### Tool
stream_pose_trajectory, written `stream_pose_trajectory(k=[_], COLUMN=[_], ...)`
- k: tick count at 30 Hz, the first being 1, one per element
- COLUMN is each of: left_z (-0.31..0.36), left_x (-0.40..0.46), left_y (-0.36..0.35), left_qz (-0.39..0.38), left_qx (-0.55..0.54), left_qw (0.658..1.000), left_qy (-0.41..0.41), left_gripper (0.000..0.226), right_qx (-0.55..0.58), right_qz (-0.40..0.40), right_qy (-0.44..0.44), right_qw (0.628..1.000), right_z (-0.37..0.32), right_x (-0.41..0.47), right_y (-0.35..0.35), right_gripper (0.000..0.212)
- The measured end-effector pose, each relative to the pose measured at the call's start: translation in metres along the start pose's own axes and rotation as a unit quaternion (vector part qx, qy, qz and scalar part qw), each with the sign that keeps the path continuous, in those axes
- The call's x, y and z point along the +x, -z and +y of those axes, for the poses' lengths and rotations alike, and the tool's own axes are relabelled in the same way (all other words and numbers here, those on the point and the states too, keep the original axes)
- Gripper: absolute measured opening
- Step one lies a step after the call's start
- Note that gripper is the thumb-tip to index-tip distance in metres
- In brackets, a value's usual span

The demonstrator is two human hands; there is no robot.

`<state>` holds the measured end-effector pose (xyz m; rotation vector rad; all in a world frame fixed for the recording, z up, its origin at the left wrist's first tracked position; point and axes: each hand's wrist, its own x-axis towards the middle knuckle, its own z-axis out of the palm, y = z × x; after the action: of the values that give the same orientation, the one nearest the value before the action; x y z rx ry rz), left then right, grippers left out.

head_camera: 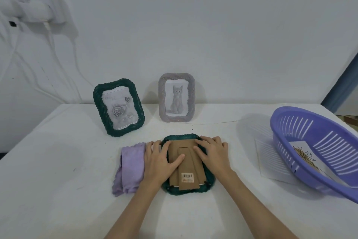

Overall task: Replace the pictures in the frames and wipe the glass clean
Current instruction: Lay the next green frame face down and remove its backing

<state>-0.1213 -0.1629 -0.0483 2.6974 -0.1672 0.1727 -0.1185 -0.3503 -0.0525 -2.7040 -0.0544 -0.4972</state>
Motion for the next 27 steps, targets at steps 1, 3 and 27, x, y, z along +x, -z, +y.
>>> stream_pose_trajectory(k=[1,3,27], left_z=[0.0,-0.002,-0.009], left_x=[0.001,0.005,-0.051], left_y=[0.0,0.002,0.017], left_qz=[-0.002,-0.02,-0.117], left_qx=[0.006,0.013,-0.235], left_qw=[1.0,1.0,0.965], left_qy=[-0.001,0.0,-0.028], left_gripper=[0.089,0.091,0.076], right_qx=[-0.009,-0.04,0.167], right_qz=[0.0,-0.014,-0.117], right_qy=[0.01,0.024,-0.027], right_qw=[1.0,0.999,0.979], right_z=[0.0,-0.001,0.002], right_x=[0.0,0.003,-0.077], right_y=[0.0,0.001,0.04], right_gripper=[0.042,0.053,0.044])
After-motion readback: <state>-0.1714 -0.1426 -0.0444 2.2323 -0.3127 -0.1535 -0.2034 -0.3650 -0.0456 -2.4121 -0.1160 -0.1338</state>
